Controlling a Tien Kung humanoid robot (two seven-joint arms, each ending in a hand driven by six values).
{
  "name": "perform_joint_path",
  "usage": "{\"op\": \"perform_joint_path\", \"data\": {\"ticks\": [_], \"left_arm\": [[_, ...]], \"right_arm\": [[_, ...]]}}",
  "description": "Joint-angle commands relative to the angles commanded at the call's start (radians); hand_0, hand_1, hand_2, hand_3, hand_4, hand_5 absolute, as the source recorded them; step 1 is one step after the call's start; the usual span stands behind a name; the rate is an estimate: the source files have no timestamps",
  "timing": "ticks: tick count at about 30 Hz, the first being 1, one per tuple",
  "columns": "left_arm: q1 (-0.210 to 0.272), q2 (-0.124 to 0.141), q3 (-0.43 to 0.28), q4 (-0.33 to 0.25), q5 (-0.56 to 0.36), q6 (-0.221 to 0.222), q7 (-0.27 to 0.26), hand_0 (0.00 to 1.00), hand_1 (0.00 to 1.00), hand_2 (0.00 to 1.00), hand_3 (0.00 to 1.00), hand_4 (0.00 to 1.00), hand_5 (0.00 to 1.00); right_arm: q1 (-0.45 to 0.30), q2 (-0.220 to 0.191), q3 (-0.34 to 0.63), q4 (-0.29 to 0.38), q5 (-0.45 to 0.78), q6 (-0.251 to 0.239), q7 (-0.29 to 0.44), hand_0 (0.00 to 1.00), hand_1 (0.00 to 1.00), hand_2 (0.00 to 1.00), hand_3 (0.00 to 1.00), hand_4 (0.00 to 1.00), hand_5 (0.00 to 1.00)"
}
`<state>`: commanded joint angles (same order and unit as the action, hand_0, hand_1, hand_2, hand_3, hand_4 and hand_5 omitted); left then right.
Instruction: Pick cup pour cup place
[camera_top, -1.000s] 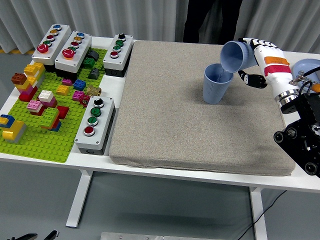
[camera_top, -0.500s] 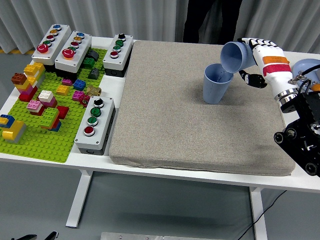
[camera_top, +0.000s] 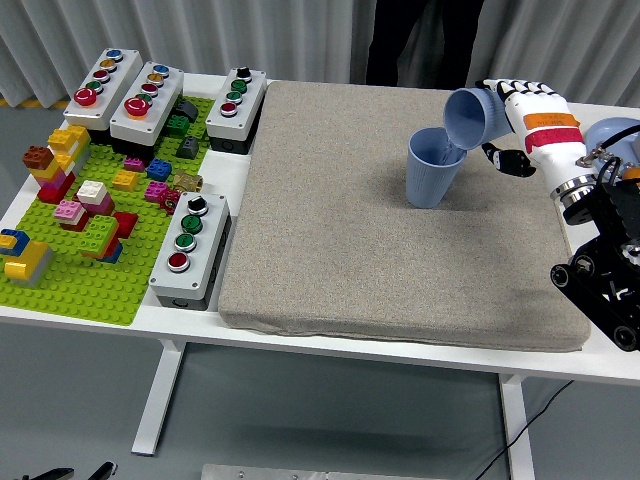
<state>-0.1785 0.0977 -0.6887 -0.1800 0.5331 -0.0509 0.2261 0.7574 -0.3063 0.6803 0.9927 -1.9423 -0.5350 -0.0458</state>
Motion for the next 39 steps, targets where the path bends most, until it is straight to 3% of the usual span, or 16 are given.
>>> {"op": "perform_joint_path", "data": {"ticks": [39], "left_arm": [[0.000,0.000,-0.003,0.000,0.004,-0.001,0.002,0.777,0.790,0.857,0.735,0.514,0.958]], "right_arm": [[0.007,0.005,-0.021,0.010,-0.031,-0.031,-0.044,0.857,0.727,0.607,0.546,0.573,0.002]]}}
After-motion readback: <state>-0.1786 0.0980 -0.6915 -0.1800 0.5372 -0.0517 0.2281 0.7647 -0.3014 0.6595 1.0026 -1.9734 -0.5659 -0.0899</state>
